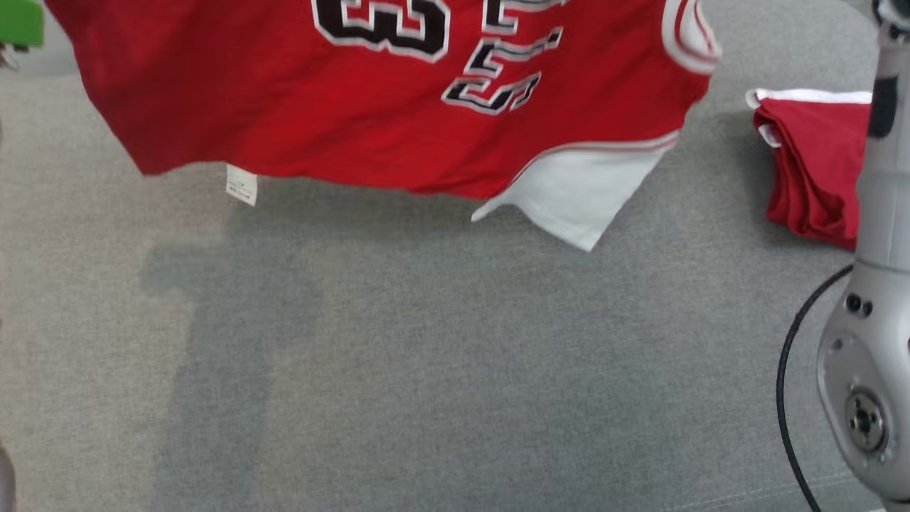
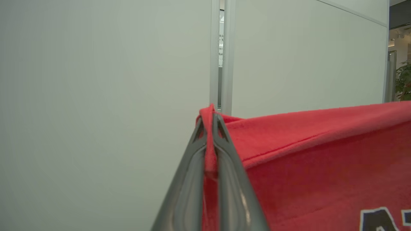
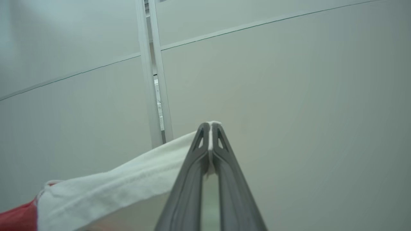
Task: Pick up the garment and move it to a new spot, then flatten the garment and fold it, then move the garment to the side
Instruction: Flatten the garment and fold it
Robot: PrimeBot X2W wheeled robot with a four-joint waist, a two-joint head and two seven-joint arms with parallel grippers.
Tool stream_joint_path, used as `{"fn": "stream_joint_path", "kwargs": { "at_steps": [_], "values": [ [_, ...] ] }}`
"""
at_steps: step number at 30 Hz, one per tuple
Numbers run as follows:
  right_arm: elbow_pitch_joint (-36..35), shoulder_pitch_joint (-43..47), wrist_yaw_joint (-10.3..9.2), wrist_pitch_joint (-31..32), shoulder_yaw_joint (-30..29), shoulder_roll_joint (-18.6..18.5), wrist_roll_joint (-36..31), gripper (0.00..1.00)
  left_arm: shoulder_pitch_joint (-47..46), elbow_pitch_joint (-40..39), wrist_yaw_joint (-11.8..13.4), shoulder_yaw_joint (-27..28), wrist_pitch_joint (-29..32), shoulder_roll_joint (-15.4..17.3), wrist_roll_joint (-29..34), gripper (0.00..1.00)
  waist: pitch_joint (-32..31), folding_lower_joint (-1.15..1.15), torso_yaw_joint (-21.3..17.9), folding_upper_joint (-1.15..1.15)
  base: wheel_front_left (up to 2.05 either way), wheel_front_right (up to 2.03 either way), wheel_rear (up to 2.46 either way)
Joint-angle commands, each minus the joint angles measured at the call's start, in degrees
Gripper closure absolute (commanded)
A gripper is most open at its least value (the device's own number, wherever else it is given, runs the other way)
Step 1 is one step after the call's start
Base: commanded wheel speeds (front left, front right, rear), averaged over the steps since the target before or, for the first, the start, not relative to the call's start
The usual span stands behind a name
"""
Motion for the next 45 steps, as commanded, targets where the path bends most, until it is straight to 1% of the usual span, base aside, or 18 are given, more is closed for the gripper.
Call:
{"fn": "stream_joint_path", "kwargs": {
  "at_steps": [1,6,8,11,14,16,20,22,23,24,28,29,32,34,38,40,45],
  "values": [
    [1.63,-3.51,-0.09,-1.29,-0.01,-0.08,-2.03,1.00,-3.11,1.96,0.26,0.29,-0.79,0.44,0.75,1.00,7.66,0.00,-0.95,0.00,0.00,0.00,0.00],
    [7.35,-14.12,-0.09,-4.93,0.55,0.05,-6.93,1.00,-13.31,9.59,0.13,-1.27,-5.93,1.18,5.60,1.00,13.09,0.00,-0.73,0.00,0.00,0.00,0.00],
    [8.58,-18.45,-0.09,-6.28,-0.73,0.00,-8.96,1.00,-17.06,12.79,-0.03,-1.41,-7.99,0.70,6.76,1.00,14.63,0.00,-0.71,0.00,0.00,0.00,0.00],
    [8.71,-23.10,-0.11,-7.19,-2.93,0.17,-11.04,1.00,-22.05,16.56,-0.04,-0.17,-10.32,0.17,6.62,1.00,16.52,0.00,-0.46,0.00,0.00,0.00,0.00],
    [5.85,-24.18,-0.11,-7.18,-3.24,0.29,-12.59,1.00,-23.70,18.32,-0.21,1.54,-11.35,-1.01,5.93,1.00,17.55,0.00,-0.22,0.00,0.00,0.00,0.00],
    [4.41,-21.58,-0.12,-7.19,-3.06,0.23,-12.44,1.00,-22.31,18.31,-0.49,2.23,-11.50,-1.65,6.02,1.00,17.98,0.00,-0.20,0.00,0.00,0.00,0.00],
    [2.37,-14.05,-0.11,-7.22,-2.54,0.28,-9.68,1.00,-14.72,17.46,-0.68,3.50,-11.52,-3.56,5.65,1.00,17.67,0.00,-0.22,0.00,0.00,0.00,0.00],
    [1.54,-8.20,-0.11,-7.24,-1.90,0.26,-7.69,1.00,-9.49,16.56,-0.61,4.31,-11.54,-4.70,4.79,1.00,16.99,0.00,-0.31,0.00,0.00,0.00,0.00],
    [0.78,-4.26,-0.11,-7.23,-1.34,0.28,-6.61,1.00,-5.72,16.33,-0.62,3.68,-11.54,-5.11,4.70,1.00,16.41,0.00,-0.45,0.00,0.00,0.00,0.00],
    [0.37,-0.85,-0.11,-7.23,-0.95,0.26,-5.51,1.00,-2.76,15.78,-0.63,4.38,-11.55,-5.52,4.32,1.00,15.93,0.00,-0.62,0.00,0.00,0.00,0.00],
    [-0.93,15.25,-0.11,-7.24,1.36,0.28,0.77,1.00,12.32,15.17,-0.65,6.35,-11.55,-9.05,2.03,1.00,12.47,0.00,-1.07,0.00,0.00,0.00,0.00],
    [-1.04,18.66,-0.11,-7.25,1.68,0.28,2.21,1.00,15.05,15.22,-0.65,6.99,-11.56,-9.35,2.26,1.00,11.71,0.00,-1.23,0.00,0.00,0.00,0.00],
    [-0.61,29.50,-0.12,-7.25,2.55,0.25,5.97,1.00,24.62,15.91,-0.65,8.80,-11.55,-12.23,2.61,1.00,9.10,0.00,-1.57,0.00,0.00,0.00,0.00],
    [-0.13,35.46,-0.11,-7.25,2.95,0.25,7.41,1.00,29.50,16.14,-0.65,8.83,-11.56,-13.91,3.43,1.00,7.27,0.00,-1.63,0.00,0.00,0.00,0.00],
    [0.35,45.27,-0.11,-7.25,1.80,0.28,9.85,1.00,37.19,15.82,-0.66,9.52,-11.57,-16.87,5.19,1.00,3.65,0.00,-1.22,0.00,0.00,0.00,0.00],
    [0.58,49.18,-0.11,-7.25,1.69,0.31,10.80,1.00,40.46,15.50,-0.66,9.55,-11.57,-17.82,6.65,1.00,2.07,0.00,-1.10,0.00,0.00,0.00,0.00],
    [1.54,56.48,-0.12,-7.26,2.02,0.27,11.84,1.00,47.31,15.18,-0.65,11.43,-11.57,-20.10,7.63,1.00,-1.64,0.00,-1.04,0.00,0.00,0.00,0.00]
  ]
}}
